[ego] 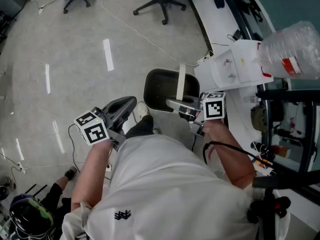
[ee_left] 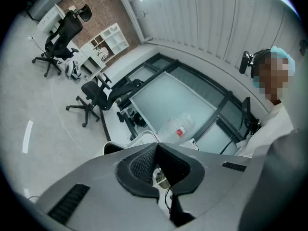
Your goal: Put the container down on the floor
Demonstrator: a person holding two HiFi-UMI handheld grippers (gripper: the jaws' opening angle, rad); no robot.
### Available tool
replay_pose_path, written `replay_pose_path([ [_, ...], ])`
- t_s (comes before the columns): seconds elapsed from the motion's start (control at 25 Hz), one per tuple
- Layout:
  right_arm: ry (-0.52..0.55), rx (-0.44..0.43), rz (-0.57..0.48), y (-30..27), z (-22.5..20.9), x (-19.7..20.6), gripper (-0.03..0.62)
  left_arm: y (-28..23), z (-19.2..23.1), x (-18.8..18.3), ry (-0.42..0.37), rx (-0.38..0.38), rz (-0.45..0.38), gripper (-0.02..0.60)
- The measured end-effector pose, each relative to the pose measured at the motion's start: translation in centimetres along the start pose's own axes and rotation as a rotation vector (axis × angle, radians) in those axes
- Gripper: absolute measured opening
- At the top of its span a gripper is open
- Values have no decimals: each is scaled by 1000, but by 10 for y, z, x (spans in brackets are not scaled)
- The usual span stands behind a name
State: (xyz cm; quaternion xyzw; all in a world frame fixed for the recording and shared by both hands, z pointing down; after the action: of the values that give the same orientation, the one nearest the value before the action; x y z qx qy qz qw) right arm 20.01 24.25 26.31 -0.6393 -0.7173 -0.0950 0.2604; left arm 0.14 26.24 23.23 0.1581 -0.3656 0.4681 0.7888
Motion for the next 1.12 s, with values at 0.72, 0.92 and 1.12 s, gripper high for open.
replay_pose_path([
  [0.72, 80, -119, 238, -130, -55, -178, 35, -34, 99, -132, -45, -140, -158, 11],
  [0.92, 14, -64, 133, -53, -17, -69, 37, -25, 15, -47, -12, -66, -39, 11],
  [1.12, -66, 19, 12, 121, 136, 165, 37, 27, -232, 122, 32, 5, 131, 11],
])
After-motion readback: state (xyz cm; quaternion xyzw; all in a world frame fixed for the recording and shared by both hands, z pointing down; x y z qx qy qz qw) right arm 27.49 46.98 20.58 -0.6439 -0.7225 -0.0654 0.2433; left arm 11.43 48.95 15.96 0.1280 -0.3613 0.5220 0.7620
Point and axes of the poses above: the fingertips, and each gripper's own axes: y backward along the fingers, z to its left, x out of its underside, the point moved 5 cm from there along y, backward along the fingers, and after that the axes turned 3 degrees about -y, right-handed, at the moved point
